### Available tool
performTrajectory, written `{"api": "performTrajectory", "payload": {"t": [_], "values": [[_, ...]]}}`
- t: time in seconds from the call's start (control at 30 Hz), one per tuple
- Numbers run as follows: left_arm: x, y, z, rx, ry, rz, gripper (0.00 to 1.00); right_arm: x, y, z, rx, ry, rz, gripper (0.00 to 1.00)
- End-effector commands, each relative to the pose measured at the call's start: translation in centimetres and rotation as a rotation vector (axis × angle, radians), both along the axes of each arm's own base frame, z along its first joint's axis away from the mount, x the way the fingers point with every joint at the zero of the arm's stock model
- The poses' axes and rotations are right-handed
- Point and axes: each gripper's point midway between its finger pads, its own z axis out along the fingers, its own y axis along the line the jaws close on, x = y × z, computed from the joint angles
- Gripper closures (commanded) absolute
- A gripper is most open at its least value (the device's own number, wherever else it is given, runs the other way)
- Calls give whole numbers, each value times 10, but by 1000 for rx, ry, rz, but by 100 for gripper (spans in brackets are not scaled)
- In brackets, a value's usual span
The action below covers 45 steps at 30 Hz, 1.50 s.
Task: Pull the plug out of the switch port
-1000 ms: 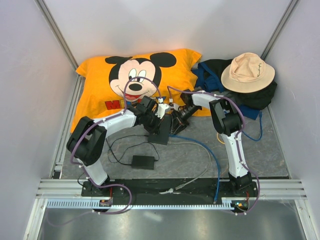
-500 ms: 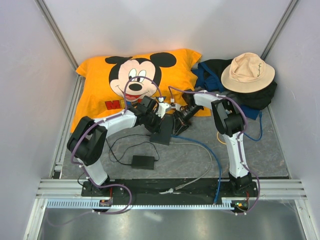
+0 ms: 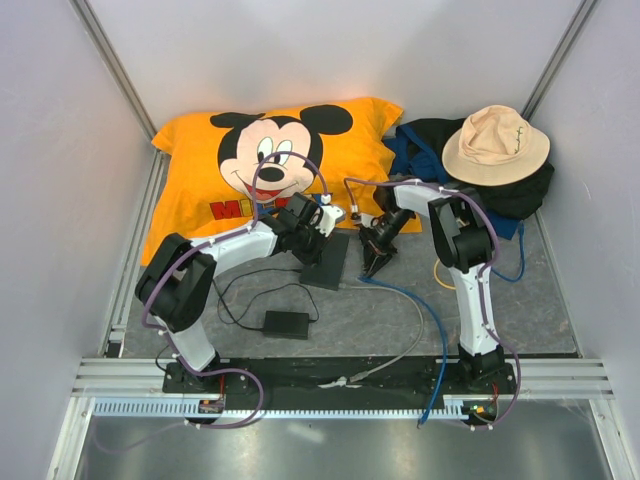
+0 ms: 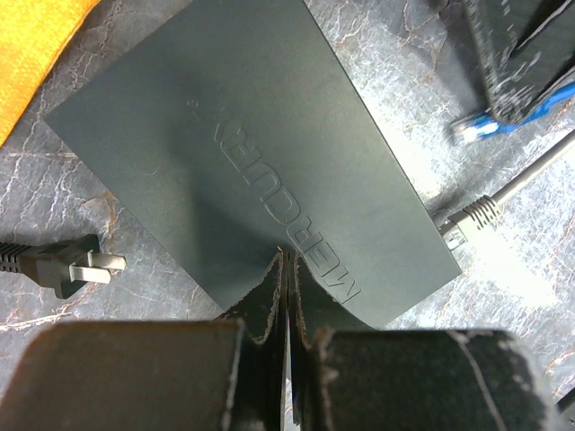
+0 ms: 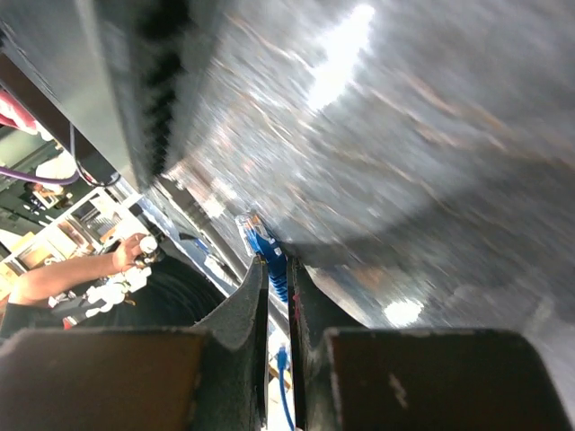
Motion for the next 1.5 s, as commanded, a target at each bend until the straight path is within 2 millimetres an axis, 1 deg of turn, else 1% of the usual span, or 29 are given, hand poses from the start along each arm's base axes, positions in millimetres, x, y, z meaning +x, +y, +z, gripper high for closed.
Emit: {"api": "performTrajectory", "payload": {"t": [0.0,0.03,0.13,0.17,0.23,0.27,0.33,0.37,0.4,0.43,0.47,0.5,0.53,0.57,0.67,0.73,0.77,0.8,0.87,0.9,0.93,0.97,1.0,1.1,1.17,1.27,1.3,1.37,1.47], "values": [[-26,35,-46,168,112,9,98,38,-57,-44,-214,-211,96,100],[-26,34,-45,166,111,9,98,41,-57,-40,-206,-225,92,100],[-25,31,-43,159,107,4,98,55,-55,-19,-137,-284,72,100],[-25,31,-43,157,107,3,98,64,-53,-5,-105,-329,79,100],[-22,29,-41,150,98,5,98,73,-56,13,-62,-356,59,100],[-21,28,-40,148,96,3,98,84,-55,29,-34,-404,59,100],[-19,26,-37,142,88,2,98,91,-61,50,17,-426,49,100],[-19,25,-37,140,90,0,98,101,-62,69,36,-476,38,100],[-18,25,-37,138,89,-2,98,103,-69,79,57,-488,30,100],[-17,24,-36,137,86,1,98,105,-69,90,87,-504,22,100],[-17,24,-36,136,87,0,98,114,-71,109,97,-556,15,100],[-16,22,-34,129,83,-3,98,118,-81,119,103,-572,-8,100],[-16,20,-34,127,83,-4,98,122,-84,129,116,-598,-21,100],[-15,20,-33,125,80,-2,98,128,-88,147,129,-647,-38,100],[-14,17,-32,117,79,-7,98,139,-115,166,69,-724,-84,100],[-13,15,-31,114,80,-6,98,148,-139,174,43,-760,-138,100],[-12,14,-31,111,78,-7,98,150,-147,181,40,-776,-175,100],[-11,12,-29,108,75,-7,98,158,-167,184,18,-798,-226,100],[-10,10,-28,105,73,-9,98,164,-188,194,-21,-839,-266,100],[-9,10,-28,104,73,-8,98,168,-209,197,-58,-860,-302,100],[-9,9,-28,102,72,-10,98,173,-220,204,-77,-887,-320,100],[-10,8,-28,102,74,-10,98,176,-229,207,-90,-903,-330,100],[-10,7,-28,101,75,-15,98,178,-243,211,-109,-918,-352,100],[-11,6,-28,100,77,-19,98,191,-268,220,-167,-983,-350,100],[-12,4,-27,99,73,-23,98,201,-277,225,-200,-1024,-334,100],[-12,4,-26,104,65,-28,98,213,-279,228,-191,-1084,-268,100],[-12,5,-26,107,63,-26,98,217,-279,227,-204,-1101,-242,100],[-12,5,-25,109,57,-30,98,226,-285,222,-256,-1140,-160,100],[-12,8,-24,116,50,-31,98,235,-281,216,-302,-1186,-21,100]]}}
